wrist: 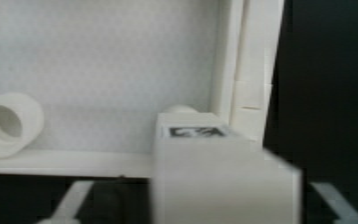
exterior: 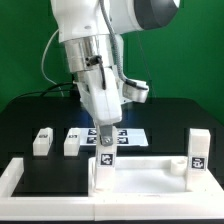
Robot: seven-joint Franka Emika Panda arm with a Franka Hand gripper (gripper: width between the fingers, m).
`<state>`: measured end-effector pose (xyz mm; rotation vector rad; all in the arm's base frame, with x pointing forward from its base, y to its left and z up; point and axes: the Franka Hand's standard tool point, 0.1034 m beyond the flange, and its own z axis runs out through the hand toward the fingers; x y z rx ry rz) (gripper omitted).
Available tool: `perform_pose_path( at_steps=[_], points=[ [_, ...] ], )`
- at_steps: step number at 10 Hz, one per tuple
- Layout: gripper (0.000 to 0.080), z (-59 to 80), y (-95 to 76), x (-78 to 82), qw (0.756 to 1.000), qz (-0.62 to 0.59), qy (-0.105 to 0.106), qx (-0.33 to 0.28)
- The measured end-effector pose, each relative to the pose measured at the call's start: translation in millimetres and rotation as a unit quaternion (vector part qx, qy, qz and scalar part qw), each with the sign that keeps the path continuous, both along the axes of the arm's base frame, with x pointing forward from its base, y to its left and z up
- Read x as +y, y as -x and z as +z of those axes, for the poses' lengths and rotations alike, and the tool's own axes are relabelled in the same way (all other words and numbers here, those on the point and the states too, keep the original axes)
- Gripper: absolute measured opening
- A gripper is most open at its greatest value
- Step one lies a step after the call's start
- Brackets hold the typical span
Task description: Assemble desk
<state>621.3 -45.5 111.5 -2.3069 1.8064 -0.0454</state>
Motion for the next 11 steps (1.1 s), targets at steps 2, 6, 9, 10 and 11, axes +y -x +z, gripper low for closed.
perform_pose_path(
  at_steps=[2,6,9,10,11],
  points=[
    [0.0537,3.7,-3.2,8.7,0.983,0.179,0.041,-0.018],
    [0.0648,-2.2,2.9,11.7,0.937,0.343,0.059,-0.032],
    [0.0649,0.6,-5.0,-0.5,0.834,0.54,0.103,-0.048],
    [0.0649,-0.3,-7.6,-1.5,0.818,0.563,0.106,-0.052],
    [0.0649,-1.1,-7.3,-0.9,0.828,0.549,0.104,-0.05]
  ],
)
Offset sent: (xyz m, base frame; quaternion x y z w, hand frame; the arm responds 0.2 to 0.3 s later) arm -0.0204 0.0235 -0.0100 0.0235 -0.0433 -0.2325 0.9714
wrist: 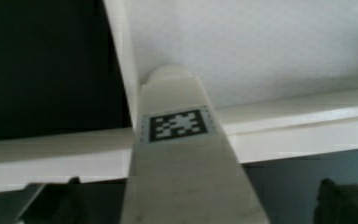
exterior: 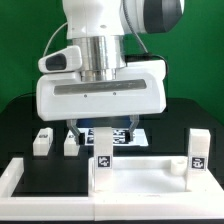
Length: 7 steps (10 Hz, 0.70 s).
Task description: Assemble desk
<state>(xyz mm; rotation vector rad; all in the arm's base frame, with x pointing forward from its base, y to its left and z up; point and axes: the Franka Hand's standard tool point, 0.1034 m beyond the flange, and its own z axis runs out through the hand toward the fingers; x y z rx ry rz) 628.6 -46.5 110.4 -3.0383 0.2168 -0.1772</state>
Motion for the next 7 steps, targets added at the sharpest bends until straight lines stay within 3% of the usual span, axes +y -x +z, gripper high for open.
perform_pose_path(
  at_steps=[2,3,6,7],
  points=[
    [0.038,-0.5,0.1,0.1,1.0,-0.019,-0.003,0.002],
    [0.0293,-0.7,0.1,-2.6,0.999,-0.052,-0.005,0.004],
    [0.0293,-1.4,0.5,-4.2,0.989,-0.147,-0.016,0.012],
    [0.0293,-1.5,0.0,-4.0,0.971,-0.238,-0.025,0.02]
  ],
)
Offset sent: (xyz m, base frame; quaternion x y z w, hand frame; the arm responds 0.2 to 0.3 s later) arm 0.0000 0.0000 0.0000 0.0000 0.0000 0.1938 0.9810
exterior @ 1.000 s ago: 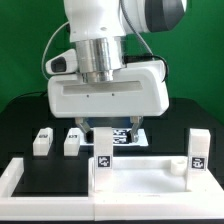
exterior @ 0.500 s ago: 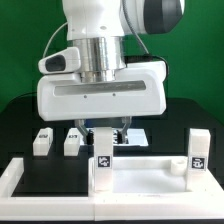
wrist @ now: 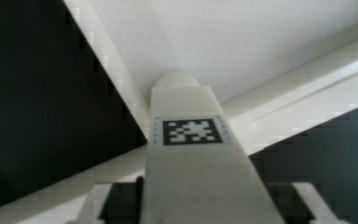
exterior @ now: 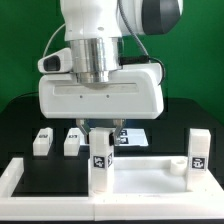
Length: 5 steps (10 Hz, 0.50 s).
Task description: Assemble desk
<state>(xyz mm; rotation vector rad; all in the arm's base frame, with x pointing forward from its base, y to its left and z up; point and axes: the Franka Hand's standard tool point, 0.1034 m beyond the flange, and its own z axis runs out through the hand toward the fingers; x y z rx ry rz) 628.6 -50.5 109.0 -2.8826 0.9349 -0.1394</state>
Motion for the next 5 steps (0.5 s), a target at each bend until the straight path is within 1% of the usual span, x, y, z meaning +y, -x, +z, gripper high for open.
perform_pose_path(
  at_steps=[1,2,4,5],
  points=[
    [0.0293,-0.4,-0.7,-0.3,0.996,-0.083,-0.01,0.006],
    [0.0293,-0.7,-0.2,0.0,0.987,-0.156,-0.025,0.015],
    [0.0293,-1.5,0.9,2.9,0.949,-0.307,-0.066,0.036],
    [0.0293,-1.6,1.1,1.9,0.948,-0.31,-0.069,0.036]
  ],
)
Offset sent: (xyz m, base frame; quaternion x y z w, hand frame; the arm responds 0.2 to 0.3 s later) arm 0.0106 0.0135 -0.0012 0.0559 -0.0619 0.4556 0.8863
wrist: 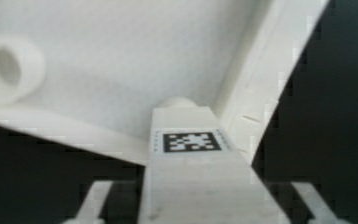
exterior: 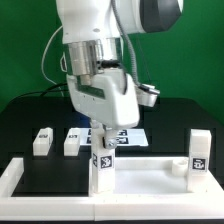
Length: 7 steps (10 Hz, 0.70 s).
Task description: Assemble desk
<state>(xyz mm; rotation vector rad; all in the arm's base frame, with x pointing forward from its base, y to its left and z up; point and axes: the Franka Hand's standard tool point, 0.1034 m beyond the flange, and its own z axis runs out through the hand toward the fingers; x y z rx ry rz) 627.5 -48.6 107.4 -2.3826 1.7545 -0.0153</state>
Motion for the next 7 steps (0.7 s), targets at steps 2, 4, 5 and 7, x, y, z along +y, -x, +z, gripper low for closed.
perform_pose_path(
  at_steps=[2,4,5,7],
  points=[
    [0.0302,0.0,-0.6,1.6,0.999,0.042,0.009,-0.006],
    [0.061,-0.6,-0.2,1.3,0.952,0.301,0.049,-0.026],
    [0.0637,-1.4,2.9,5.5,0.943,0.33,0.045,-0.022],
    [0.0647,-2.1,4.9,6.1,0.906,0.418,0.052,-0.032]
  ],
)
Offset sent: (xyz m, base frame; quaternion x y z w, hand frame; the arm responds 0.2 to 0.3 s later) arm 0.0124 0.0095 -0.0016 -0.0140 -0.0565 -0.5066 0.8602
